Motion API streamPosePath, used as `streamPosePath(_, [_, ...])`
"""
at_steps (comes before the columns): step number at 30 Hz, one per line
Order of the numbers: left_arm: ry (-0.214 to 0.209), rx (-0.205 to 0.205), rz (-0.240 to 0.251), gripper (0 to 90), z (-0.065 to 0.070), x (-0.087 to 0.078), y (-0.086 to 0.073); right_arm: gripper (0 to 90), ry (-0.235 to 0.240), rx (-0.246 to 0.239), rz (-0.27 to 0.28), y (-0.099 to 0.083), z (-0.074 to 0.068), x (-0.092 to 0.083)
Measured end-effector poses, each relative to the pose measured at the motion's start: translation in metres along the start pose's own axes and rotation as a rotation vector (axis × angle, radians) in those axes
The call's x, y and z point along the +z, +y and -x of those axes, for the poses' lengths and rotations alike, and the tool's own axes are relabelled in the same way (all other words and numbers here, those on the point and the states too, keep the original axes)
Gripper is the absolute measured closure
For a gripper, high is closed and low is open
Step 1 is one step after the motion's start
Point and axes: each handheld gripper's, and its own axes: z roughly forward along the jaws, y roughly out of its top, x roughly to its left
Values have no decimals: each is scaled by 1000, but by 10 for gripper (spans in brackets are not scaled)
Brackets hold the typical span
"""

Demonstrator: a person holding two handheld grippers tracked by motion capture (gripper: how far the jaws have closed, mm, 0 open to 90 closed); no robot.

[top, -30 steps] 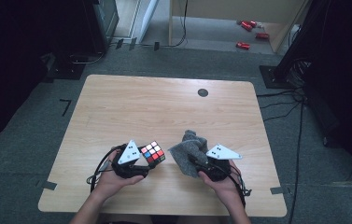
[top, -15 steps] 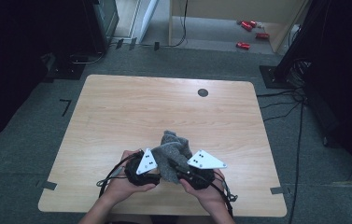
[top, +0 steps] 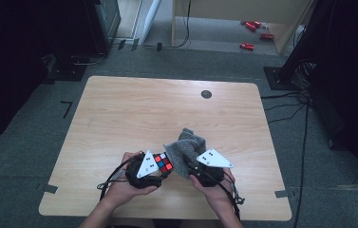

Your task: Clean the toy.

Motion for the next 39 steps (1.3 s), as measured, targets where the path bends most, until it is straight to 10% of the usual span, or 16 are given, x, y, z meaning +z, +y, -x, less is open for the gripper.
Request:
streamPosePath(11, [-36, -2, 23, 347, 6, 1, 3, 649, 107, -109, 65, 0, -49, 3])
streamPosePath(22, [-9, -27, 15, 347, -4, 0, -3, 649, -68, 18, 42, -7, -3, 3])
streamPosePath(33, [-63, 3, 67, 347, 4, -2, -1, 641, 88, -61, 108, -4, -35, 2])
streamPosePath(39, [-70, -38, 92, 347, -5, -6, -5, 644, -25, 6, 66, -6, -4, 2])
